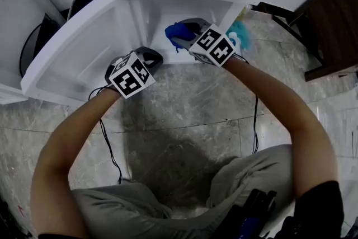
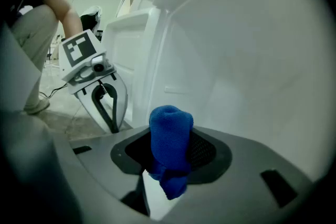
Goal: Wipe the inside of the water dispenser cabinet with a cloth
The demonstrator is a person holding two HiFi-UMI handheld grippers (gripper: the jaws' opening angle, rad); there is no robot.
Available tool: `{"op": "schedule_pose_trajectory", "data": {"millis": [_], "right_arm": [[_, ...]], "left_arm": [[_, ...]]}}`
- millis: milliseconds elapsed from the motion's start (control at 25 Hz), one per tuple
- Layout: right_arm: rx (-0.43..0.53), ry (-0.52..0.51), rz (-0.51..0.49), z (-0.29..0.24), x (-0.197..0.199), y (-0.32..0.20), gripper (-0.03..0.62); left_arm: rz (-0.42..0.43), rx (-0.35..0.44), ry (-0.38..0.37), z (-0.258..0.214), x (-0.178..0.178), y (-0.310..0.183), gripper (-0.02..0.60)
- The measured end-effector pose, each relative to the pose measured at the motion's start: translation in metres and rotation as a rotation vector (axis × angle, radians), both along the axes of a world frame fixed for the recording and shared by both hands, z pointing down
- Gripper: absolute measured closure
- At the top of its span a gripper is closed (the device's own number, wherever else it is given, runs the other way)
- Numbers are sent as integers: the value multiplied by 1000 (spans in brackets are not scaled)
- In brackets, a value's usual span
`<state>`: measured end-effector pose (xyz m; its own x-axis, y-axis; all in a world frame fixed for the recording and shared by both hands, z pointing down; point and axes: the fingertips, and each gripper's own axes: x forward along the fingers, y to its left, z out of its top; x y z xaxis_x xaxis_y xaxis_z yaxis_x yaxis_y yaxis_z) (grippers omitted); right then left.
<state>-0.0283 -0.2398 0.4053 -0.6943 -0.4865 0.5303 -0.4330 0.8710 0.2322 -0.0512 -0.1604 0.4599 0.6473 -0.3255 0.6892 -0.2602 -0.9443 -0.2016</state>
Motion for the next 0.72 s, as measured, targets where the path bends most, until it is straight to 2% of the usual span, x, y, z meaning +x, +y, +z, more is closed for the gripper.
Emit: {"op": "schedule_pose_trajectory", "data": {"millis": [160, 360, 520, 720], "right_arm": [[72, 133, 17, 15, -17, -27, 444], [139, 285, -22, 47, -42, -57, 444], [195, 425, -26, 80, -51, -81, 444], [248, 499, 36, 90, -49, -119, 444]], "left_arm": [[0, -24, 15, 6, -6, 4, 574], [-56, -113, 65, 14, -26, 19, 574], [-86, -147, 79, 18, -45, 24, 574], [-150, -171, 84, 28, -69, 17, 574]]}}
